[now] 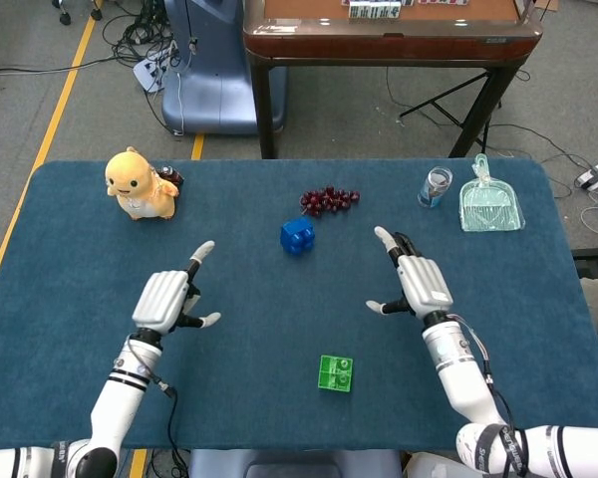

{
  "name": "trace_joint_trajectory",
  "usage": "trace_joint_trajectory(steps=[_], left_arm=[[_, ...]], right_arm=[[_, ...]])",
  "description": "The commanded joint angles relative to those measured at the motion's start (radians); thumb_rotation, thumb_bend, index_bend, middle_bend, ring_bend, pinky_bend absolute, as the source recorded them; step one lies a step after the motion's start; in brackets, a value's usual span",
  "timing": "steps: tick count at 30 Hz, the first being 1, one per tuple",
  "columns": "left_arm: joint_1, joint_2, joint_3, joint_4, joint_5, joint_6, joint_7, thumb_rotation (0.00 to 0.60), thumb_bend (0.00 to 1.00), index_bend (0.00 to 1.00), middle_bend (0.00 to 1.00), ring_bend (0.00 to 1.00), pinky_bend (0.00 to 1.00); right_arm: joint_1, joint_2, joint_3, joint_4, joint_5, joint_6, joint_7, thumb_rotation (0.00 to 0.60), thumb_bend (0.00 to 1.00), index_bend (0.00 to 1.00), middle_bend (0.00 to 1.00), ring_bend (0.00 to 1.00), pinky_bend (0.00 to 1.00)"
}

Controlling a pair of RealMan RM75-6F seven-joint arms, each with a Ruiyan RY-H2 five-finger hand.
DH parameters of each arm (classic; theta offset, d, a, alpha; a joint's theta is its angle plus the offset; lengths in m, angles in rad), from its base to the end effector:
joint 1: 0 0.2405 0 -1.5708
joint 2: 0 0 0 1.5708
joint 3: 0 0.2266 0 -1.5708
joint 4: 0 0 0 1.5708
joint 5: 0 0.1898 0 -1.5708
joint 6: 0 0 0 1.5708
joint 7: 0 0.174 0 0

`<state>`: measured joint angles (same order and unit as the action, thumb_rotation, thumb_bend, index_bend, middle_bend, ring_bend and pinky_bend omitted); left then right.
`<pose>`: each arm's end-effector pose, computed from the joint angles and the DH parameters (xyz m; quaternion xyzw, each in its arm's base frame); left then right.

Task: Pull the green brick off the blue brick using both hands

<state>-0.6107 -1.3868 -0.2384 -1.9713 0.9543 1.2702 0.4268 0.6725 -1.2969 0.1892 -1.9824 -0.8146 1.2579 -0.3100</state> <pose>-0.1003 0.3059 0.0643 -0.6170 -0.4753 -0.4501 0.4368 -0.1216 -0.3126 0.0716 0.5956 -0.5246 0.4224 0.4378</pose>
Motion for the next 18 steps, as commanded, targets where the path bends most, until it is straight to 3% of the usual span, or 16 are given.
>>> trace_joint_trajectory(steps=[1, 4, 7, 11, 18], left_arm=[[0.069, 0.027, 0.044, 0.024, 0.059, 0.090, -0.010, 0.600, 0.00, 0.09, 0.67, 0.69, 0.95], [0.110, 0.065, 0.068, 0.040, 0.076, 0.109, -0.044, 0.600, 0.00, 0.09, 0.42, 0.48, 0.76], [0.157, 0.115, 0.085, 0.068, 0.089, 0.125, -0.097, 0.600, 0.00, 0.10, 0.27, 0.32, 0.58], [0.214, 0.158, 0.098, 0.120, 0.118, 0.150, -0.183, 0.600, 0.00, 0.16, 0.24, 0.27, 0.45], [0.322, 0.225, 0.145, 0.179, 0.210, 0.219, -0.301, 0.600, 0.00, 0.23, 0.24, 0.27, 0.44]], right_arm=[[-0.042, 0.038, -0.044, 0.005, -0.058, 0.034, -0.029, 0.600, 0.00, 0.00, 0.10, 0.00, 0.19], [-0.071, 0.061, -0.069, 0.013, -0.098, 0.045, -0.026, 0.600, 0.00, 0.00, 0.10, 0.00, 0.19], [-0.109, 0.091, -0.097, 0.024, -0.147, 0.054, -0.010, 0.600, 0.00, 0.00, 0.10, 0.00, 0.19], [-0.155, 0.115, -0.131, 0.053, -0.213, 0.074, 0.007, 0.600, 0.00, 0.01, 0.10, 0.00, 0.19], [-0.242, 0.146, -0.188, 0.110, -0.302, 0.115, 0.028, 0.600, 0.00, 0.05, 0.12, 0.00, 0.19]])
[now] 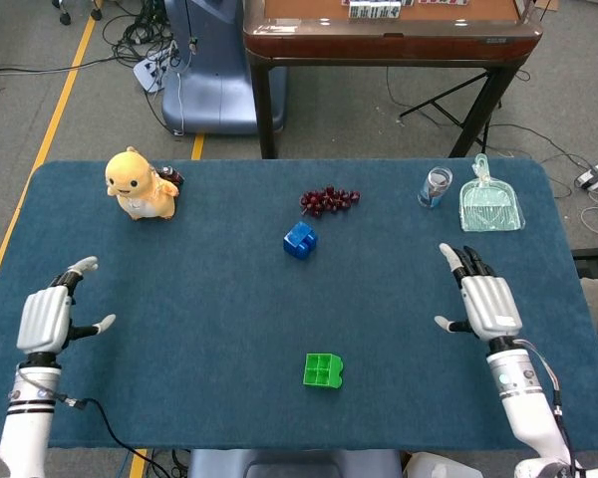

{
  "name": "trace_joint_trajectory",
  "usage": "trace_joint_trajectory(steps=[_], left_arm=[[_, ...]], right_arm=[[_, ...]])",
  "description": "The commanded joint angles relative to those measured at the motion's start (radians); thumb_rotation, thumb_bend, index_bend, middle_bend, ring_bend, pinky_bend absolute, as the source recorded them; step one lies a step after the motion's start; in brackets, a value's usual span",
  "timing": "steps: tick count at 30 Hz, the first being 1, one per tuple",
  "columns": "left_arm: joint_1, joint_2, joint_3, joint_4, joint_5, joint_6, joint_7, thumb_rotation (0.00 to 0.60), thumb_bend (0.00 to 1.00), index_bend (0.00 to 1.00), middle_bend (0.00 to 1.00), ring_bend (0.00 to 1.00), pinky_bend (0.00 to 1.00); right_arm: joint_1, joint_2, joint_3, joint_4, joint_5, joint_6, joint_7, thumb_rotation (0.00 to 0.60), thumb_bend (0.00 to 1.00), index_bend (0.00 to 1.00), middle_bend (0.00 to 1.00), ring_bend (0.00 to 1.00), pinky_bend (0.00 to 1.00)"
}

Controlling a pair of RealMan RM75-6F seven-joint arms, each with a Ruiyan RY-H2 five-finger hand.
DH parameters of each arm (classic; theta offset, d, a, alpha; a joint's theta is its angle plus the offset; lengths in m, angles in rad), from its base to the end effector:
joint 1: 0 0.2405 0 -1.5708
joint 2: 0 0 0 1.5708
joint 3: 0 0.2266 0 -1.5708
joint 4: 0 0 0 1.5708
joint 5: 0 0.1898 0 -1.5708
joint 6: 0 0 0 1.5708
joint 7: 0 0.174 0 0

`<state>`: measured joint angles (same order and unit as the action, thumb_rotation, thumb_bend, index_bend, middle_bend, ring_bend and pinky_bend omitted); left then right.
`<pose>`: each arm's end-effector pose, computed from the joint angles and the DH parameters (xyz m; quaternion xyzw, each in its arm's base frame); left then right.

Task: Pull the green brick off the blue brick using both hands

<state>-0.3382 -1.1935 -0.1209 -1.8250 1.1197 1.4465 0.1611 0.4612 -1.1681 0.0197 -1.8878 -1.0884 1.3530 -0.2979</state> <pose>-0.2265 0.2717 0.1424 -0.5266 -0.4548 -0.4256 0.5786 -0.2043 -0.2749 0.1123 0.6219 -0.4401 0.3597 0.5387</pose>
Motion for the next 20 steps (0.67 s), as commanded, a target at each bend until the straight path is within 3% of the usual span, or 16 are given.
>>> trace_joint_trajectory(steps=[1, 10, 20], left_arm=[[0.063, 0.037, 0.034, 0.039, 0.055, 0.054, -0.042, 0.600, 0.00, 0.23, 0.24, 0.27, 0.44], [0.149, 0.061, 0.065, 0.089, 0.071, 0.059, -0.119, 0.600, 0.00, 0.25, 0.24, 0.27, 0.44], [0.175, 0.035, 0.082, 0.079, 0.119, 0.048, -0.075, 0.600, 0.00, 0.26, 0.24, 0.27, 0.44]], right_arm=[[-0.043, 0.023, -0.022, 0.018, -0.039, 0.029, 0.027, 0.600, 0.00, 0.06, 0.12, 0.00, 0.19], [-0.144, 0.082, -0.029, 0.040, -0.122, 0.091, 0.125, 0.600, 0.00, 0.08, 0.13, 0.00, 0.19], [-0.184, 0.098, -0.012, 0.059, -0.147, 0.063, 0.181, 0.600, 0.00, 0.09, 0.13, 0.00, 0.19]])
